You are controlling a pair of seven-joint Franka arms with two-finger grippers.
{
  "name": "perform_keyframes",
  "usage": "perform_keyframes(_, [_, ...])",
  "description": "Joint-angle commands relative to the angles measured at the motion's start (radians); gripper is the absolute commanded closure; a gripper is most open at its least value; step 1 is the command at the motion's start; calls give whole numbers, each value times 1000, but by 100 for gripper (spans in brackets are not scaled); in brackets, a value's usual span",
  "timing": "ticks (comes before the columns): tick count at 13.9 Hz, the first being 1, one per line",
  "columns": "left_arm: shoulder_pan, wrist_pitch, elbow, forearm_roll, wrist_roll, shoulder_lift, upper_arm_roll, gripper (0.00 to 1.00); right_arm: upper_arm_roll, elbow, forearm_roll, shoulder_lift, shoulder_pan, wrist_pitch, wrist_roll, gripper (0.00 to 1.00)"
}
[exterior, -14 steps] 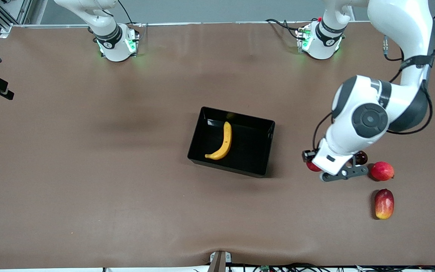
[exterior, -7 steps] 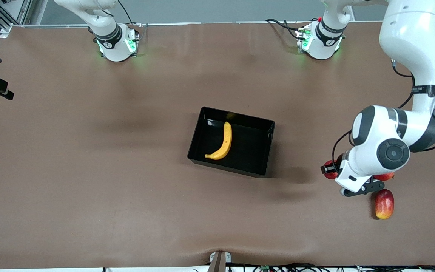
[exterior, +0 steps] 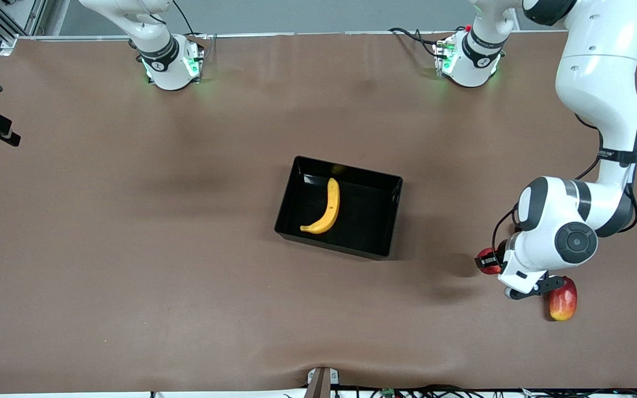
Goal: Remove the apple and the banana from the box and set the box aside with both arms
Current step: 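Carry the apple out of the tray and set it beside the plum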
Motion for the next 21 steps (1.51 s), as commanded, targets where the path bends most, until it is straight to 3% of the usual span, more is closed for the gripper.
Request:
perform_keyframes(1, [10,3,-35,50,2,-13,-1,100,17,2,8,0,-26,3,7,0])
perform_keyframes(6, [12,3,-42,48,-11,26,-1,99,19,2,9,0,-31,3,7,0])
perform_keyframes(7, [13,3,-42,48,-9,30,-1,89,19,2,8,0,-31,3,7,0])
perform_keyframes(9, [19,2,-45,51,-6,31,-1,53,19,3,8,5,-31,3,7,0])
perform_keyframes(10, [18,2,-42,51,-1,30,-1,32,19,2,8,5,-32,3,7,0])
perform_keyframes(11, [21,2,-36,51,6,30,-1,0,19,3,8,5,-32,3,7,0])
perform_keyframes(15, [7,-44,-14,50,-3,-27,-21,0,19,3,8,5,-32,3,7,0])
perform_keyframes(17, [5,-128,0,45,-3,-85,-76,0,19,3,8,5,-32,3,5,0])
perform_keyframes(21, [-59,-152,4,51,-24,-144,-162,0,19,3,8,5,-32,3,7,0])
